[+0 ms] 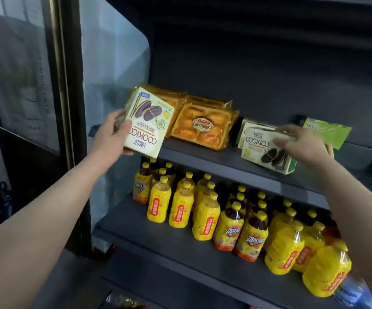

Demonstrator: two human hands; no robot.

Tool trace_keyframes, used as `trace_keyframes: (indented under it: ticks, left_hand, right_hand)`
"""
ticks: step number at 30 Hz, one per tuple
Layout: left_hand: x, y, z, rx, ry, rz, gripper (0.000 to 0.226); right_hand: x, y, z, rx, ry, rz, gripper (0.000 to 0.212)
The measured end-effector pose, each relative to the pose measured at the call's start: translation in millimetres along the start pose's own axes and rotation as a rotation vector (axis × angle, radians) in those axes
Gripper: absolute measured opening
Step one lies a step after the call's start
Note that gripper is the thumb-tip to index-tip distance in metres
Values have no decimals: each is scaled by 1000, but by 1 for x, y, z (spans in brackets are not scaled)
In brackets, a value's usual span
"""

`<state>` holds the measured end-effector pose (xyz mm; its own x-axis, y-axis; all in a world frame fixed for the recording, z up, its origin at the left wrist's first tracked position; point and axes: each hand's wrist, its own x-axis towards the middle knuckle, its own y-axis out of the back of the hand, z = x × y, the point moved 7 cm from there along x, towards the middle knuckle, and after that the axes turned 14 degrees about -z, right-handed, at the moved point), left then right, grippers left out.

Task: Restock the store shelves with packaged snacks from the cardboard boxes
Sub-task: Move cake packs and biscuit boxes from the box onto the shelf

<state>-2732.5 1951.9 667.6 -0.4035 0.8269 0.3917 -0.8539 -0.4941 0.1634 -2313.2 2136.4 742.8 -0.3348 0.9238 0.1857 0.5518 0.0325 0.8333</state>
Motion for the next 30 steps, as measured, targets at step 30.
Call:
trace_keyframes:
  ticks: [30]
  left_hand:
    - [-24, -129, 105, 959, -763, -165, 57]
  right_hand:
    - [1, -58, -104, 590, 291, -547, 36]
